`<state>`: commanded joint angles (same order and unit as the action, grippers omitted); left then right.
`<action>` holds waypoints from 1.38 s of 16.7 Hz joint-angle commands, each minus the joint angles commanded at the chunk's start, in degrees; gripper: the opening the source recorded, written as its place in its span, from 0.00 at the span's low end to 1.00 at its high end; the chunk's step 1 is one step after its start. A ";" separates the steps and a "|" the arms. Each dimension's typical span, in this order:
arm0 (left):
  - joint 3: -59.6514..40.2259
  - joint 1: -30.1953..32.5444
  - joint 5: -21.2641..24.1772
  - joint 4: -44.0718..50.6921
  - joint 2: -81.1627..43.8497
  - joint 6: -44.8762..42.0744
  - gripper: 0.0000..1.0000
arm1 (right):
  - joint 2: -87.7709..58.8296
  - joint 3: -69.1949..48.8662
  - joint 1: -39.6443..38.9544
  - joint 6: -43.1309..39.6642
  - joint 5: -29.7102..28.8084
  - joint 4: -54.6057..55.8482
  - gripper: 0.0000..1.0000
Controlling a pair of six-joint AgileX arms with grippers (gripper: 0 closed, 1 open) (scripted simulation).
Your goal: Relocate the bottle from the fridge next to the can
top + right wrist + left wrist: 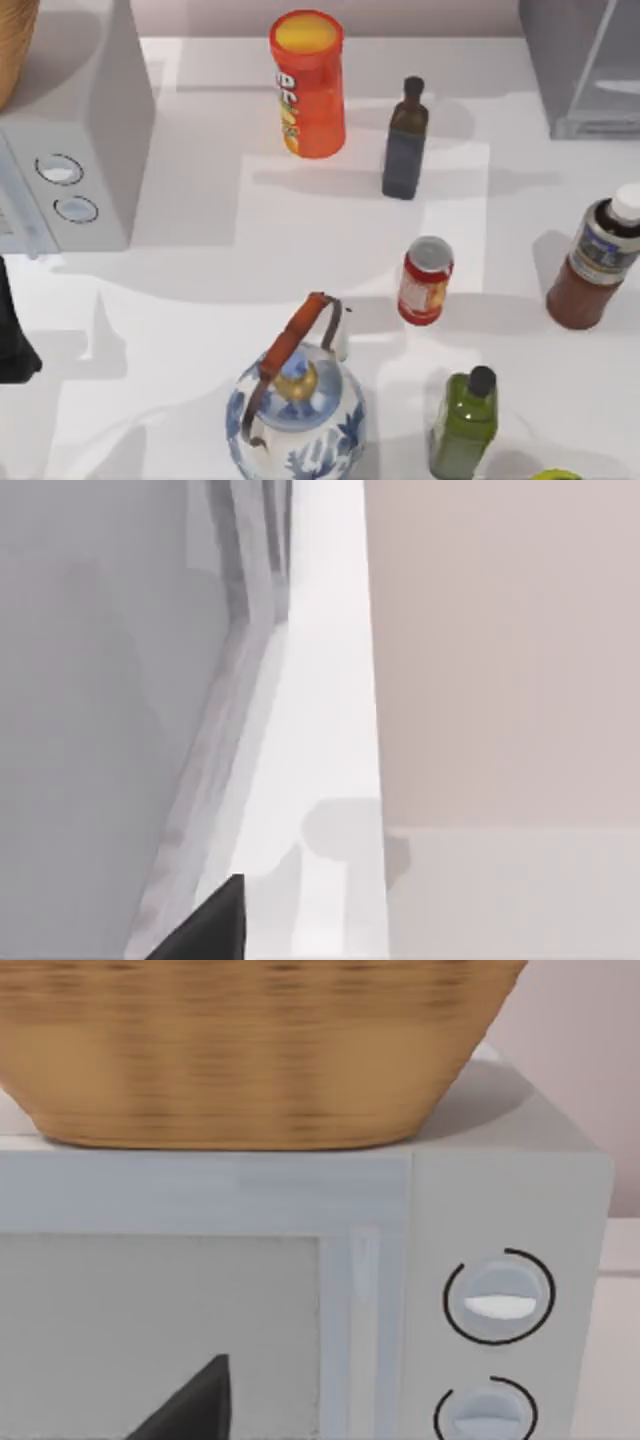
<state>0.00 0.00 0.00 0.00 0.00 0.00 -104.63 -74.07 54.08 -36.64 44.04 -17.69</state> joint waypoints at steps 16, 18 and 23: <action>0.00 0.00 0.00 0.00 0.00 0.00 1.00 | 5.74 8.99 -25.26 18.36 -20.61 11.08 1.00; 0.00 0.00 0.00 0.00 0.00 0.00 1.00 | 7.59 11.69 -34.42 23.81 -27.30 14.02 1.00; 0.00 0.00 0.00 0.00 0.00 0.00 1.00 | 11.92 17.39 -50.48 34.92 -40.84 20.17 1.00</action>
<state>0.00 0.00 0.00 0.00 0.00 0.00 -92.72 -56.68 3.60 -1.72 3.20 2.48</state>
